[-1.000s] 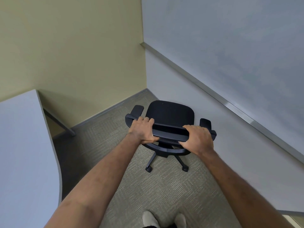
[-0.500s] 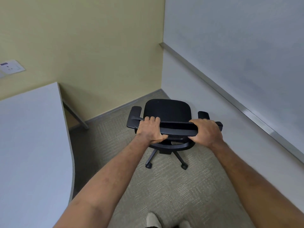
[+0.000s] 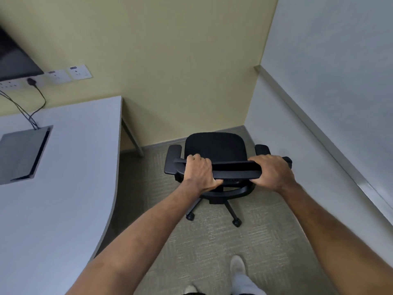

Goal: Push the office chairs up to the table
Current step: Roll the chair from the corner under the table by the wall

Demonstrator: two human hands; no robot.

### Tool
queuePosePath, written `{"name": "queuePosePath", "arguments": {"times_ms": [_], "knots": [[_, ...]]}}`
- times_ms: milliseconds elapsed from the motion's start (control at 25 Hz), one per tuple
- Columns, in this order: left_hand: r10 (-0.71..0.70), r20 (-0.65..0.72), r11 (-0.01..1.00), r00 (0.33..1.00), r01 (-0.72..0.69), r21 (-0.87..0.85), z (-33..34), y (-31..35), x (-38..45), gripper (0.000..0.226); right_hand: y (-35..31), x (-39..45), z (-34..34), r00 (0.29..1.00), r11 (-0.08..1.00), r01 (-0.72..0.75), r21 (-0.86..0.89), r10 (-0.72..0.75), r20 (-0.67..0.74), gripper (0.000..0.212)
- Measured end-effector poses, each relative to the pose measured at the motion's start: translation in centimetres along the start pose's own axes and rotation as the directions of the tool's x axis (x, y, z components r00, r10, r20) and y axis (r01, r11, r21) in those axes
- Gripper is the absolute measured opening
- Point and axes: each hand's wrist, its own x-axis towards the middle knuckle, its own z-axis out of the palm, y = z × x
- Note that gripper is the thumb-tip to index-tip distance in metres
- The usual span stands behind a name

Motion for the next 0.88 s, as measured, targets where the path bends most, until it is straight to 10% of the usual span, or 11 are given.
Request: {"name": "queuePosePath", "arguments": {"times_ms": [880], "knots": [[-0.399,0.121,0.83,0.909,0.415,-0.374,2.1,-8.0,2.0,0.086,-2.1,22.6,0.5,0.867,0.908,0.413,-0.063,-0.371,0.331,0.07]]}}
